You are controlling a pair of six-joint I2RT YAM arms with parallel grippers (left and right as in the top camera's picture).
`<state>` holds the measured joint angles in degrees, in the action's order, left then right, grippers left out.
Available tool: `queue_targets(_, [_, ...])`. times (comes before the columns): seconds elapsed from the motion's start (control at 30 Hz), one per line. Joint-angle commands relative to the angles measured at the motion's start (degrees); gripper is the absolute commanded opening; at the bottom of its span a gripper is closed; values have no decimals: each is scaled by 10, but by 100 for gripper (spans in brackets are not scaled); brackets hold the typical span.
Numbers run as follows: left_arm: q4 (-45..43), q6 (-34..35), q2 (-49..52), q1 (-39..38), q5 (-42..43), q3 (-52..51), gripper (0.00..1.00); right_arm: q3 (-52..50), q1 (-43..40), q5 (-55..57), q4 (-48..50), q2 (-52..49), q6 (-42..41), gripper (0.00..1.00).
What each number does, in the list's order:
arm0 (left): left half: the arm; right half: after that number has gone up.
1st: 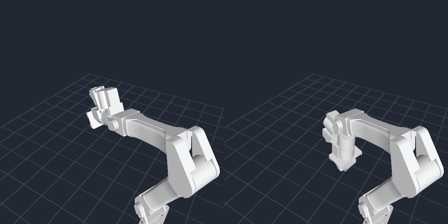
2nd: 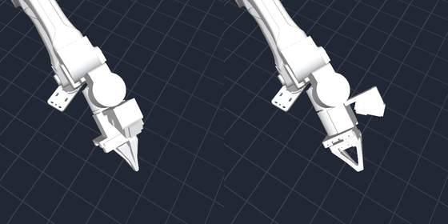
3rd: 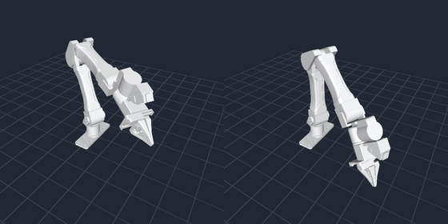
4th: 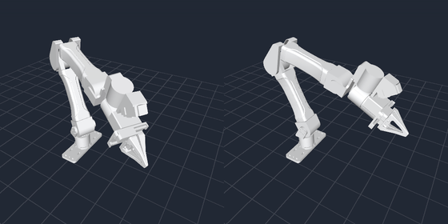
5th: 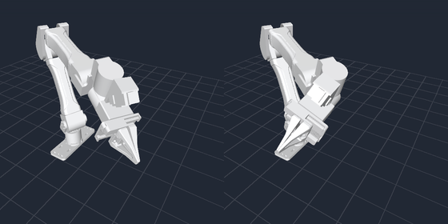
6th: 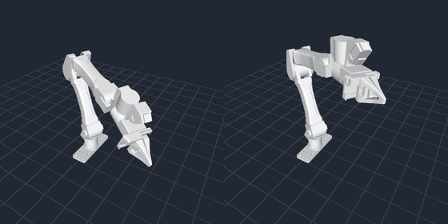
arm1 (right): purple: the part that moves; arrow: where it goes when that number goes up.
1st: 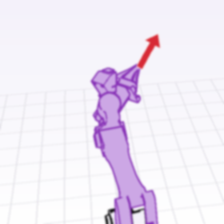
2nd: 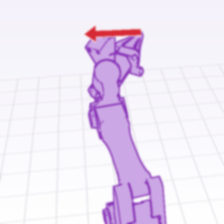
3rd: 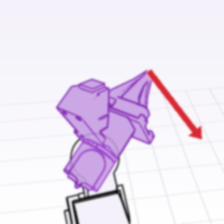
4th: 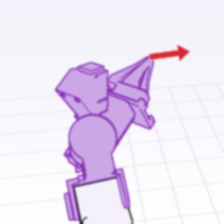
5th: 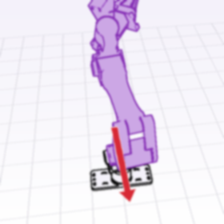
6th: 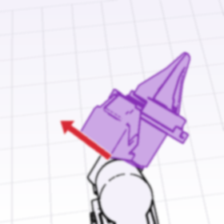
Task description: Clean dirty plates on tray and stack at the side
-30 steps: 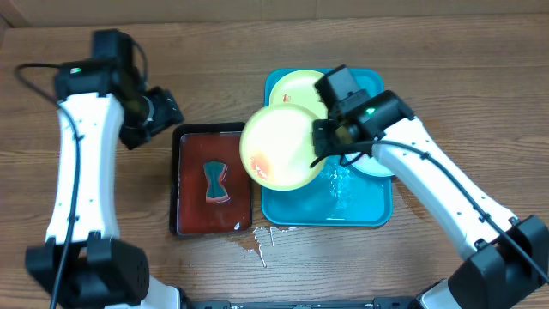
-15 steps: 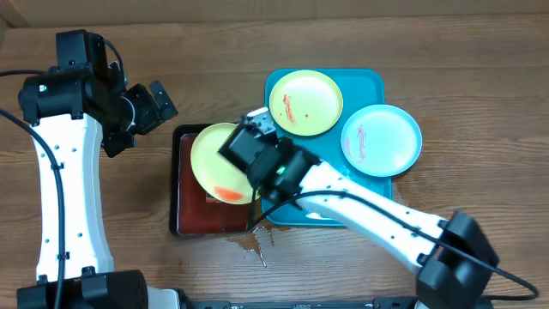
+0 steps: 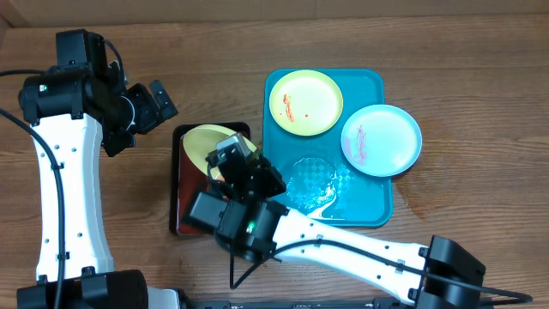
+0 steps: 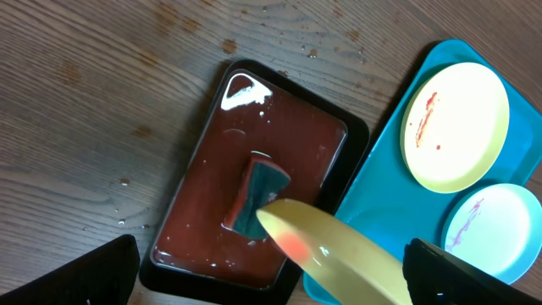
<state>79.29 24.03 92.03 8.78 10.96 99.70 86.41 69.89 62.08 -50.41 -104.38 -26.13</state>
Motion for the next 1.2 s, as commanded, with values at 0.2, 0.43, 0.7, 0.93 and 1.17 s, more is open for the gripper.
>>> queue_targets(0.2, [-2, -2, -2, 2, 0, 9, 100, 14, 49, 153, 2, 14, -4, 4])
queue_targets(0.43, [-2, -2, -2, 2, 0, 9, 100, 14, 69, 154, 3, 14, 26, 4])
queue_targets(0.7, [-2, -2, -2, 2, 0, 9, 100, 14, 70, 155, 2, 14, 26, 4])
queue_targets(0.93, [-2, -2, -2, 3, 0, 9, 100, 14, 70, 154, 3, 14, 25, 4])
queue_targets(1.17, [-2, -2, -2, 2, 0, 9, 100, 14, 69, 154, 9, 14, 25, 4])
